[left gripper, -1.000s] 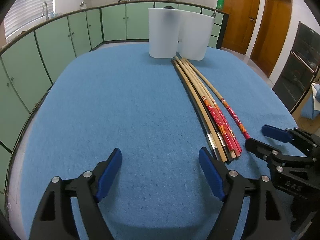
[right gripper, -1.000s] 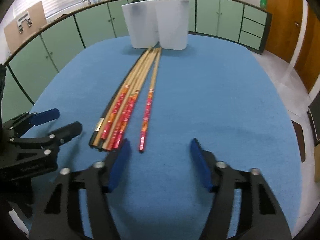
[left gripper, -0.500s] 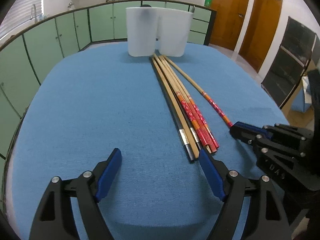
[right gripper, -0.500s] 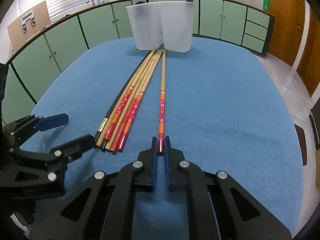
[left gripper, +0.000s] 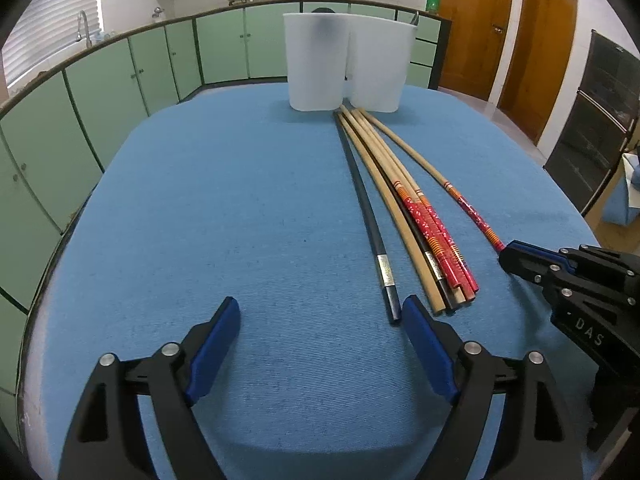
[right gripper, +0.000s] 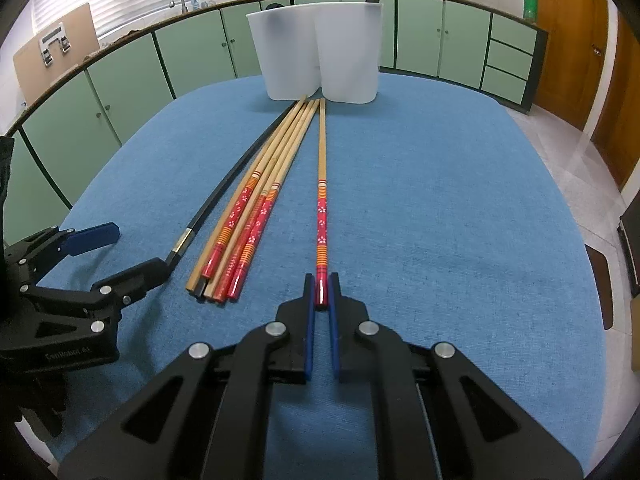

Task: Organize utensils
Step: 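Grasp the black chopstick with the left tool while the right tool holds its chopstick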

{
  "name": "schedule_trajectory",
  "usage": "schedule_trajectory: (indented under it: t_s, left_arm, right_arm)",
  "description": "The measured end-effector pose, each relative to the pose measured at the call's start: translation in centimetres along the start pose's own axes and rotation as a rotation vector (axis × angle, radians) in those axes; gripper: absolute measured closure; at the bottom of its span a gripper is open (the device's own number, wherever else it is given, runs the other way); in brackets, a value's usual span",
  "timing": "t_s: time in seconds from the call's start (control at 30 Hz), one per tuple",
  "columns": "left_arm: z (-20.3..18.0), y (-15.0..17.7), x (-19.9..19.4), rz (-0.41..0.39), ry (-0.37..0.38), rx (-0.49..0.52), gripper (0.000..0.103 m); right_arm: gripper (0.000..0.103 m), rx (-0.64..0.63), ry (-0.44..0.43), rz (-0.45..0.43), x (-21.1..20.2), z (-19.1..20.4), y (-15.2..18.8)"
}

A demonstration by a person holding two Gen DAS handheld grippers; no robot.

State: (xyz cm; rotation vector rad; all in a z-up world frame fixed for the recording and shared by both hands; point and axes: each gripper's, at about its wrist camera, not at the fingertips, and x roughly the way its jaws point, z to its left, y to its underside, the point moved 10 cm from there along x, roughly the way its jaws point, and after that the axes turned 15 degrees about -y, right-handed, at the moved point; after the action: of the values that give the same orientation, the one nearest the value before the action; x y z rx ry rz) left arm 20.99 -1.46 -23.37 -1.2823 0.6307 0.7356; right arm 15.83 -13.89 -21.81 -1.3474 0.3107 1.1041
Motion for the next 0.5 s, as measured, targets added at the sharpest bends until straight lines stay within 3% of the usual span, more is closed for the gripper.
schedule_trajectory:
  t_s: [0.2,0.27,0.43,0.5]
  left_arm:
    - [-0.8,-0.2,0.4,0.005,-0.014,0.02,0.025]
    - [-0.9,-0.3,0.3,-0.001,-0.008,0.012,0.037]
    - [-1.6,-0.6,-0.1,-0.018,0.026,0.01,0.084]
    - [-1.9,-0.6,-0.2,-0.017,0.042,0.003,0.095]
  right_arm:
    - [0.097,0.016,-0.021,-0.002,0.0,-0.3,0.0]
    - [0.097,0.023,-0.03,-0.003,0.0,-0.3,0.0]
    - [0.097,0.024,-0.034,-0.006,-0.2,-0.3,0.0]
    - [0.098,0.029,-0.042,-0.009,-0.2,-0.4,0.0]
